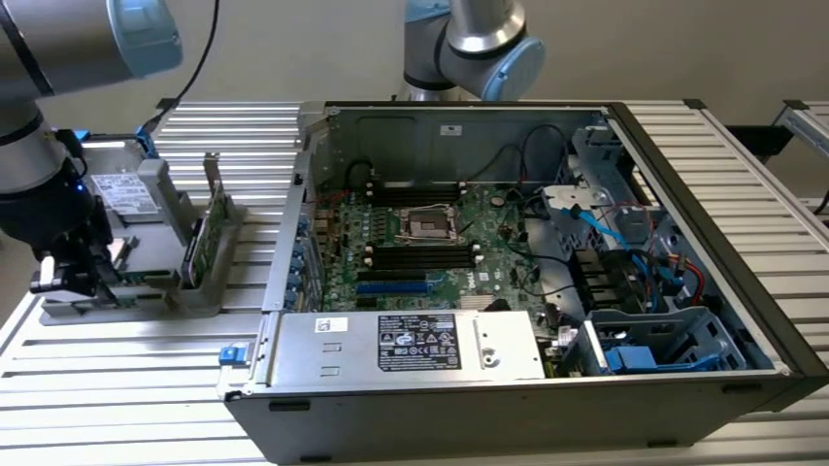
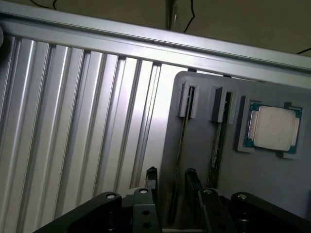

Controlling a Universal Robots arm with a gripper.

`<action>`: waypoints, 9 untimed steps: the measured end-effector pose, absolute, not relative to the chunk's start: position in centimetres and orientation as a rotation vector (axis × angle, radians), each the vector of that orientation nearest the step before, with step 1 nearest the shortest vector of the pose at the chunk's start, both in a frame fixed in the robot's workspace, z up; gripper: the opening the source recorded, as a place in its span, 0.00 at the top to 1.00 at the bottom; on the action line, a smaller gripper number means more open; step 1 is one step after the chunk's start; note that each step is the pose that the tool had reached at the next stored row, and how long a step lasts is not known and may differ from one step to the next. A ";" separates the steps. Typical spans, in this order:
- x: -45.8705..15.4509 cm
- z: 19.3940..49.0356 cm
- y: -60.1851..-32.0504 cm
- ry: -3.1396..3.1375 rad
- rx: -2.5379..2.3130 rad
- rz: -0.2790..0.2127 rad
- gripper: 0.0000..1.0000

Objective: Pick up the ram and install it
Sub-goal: 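Pick up the ram and move it above insertion slot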

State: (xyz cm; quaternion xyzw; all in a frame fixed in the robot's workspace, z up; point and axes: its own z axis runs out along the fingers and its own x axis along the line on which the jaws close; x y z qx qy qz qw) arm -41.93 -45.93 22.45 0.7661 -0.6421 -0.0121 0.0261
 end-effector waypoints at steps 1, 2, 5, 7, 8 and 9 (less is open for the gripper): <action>-41.9 22.3 -45.9 -1.984 2.367 -0.037 0.64; -41.9 22.1 -45.8 -1.984 2.366 -0.036 0.64; -41.9 21.6 -45.7 -1.982 2.364 -0.032 0.64; -41.9 21.3 -45.6 -1.980 2.362 -0.029 0.64; -41.9 21.2 -45.6 -1.980 2.361 -0.027 0.64; -41.9 21.1 -45.6 -1.979 2.360 -0.026 0.64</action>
